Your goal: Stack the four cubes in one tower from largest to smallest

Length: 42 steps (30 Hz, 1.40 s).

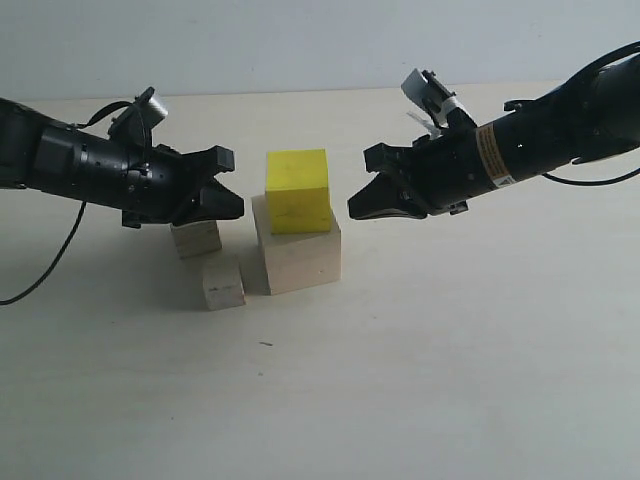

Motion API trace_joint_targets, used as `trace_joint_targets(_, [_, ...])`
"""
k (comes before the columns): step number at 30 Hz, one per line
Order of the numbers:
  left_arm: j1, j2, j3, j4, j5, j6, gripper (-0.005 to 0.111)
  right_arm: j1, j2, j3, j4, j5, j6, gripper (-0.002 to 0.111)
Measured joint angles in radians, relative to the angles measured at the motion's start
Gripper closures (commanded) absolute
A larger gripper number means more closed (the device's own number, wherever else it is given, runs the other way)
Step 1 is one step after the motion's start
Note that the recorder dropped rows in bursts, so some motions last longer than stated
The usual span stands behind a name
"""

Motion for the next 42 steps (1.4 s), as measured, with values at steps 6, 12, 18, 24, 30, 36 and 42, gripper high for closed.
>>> trace_joint_targets(6, [0.0,0.0,0.0,-0.006,0.019,0.0,0.107,0.0,0.0,0.0,0.0,0.0,0.0,0.108])
trace_joint_targets(12, [-0.013,0.0,0.0,-0.006,0.019,0.0,0.107,0.0,0.0,0.0,0.0,0.0,0.0,0.108])
trace_joint_targets(18, [-0.013,0.0,0.0,-0.024,0.012,0.019,0.107,0.0,0.0,0.0,0.0,-0.007,0.0,0.108])
trace_joint_targets(24, [-0.013,0.031,-0.024,-0.037,0.02,0.028,0.107,0.0,0.0,0.0,0.0,-0.019,0.0,0.108])
trace_joint_targets(30, [-0.013,0.064,-0.036,-0.038,0.032,0.028,0.107,0.0,0.0,0.0,0.0,-0.019,0.0,0.108])
trace_joint_targets(36, [-0.013,0.077,-0.067,-0.036,0.035,0.03,0.107,0.0,0.0,0.0,0.0,-0.016,-0.002,0.108])
trace_joint_targets(42, [-0.013,0.077,-0.07,-0.021,0.052,0.015,0.107,0.0,-0.009,0.0,0.0,-0.016,-0.002,0.108])
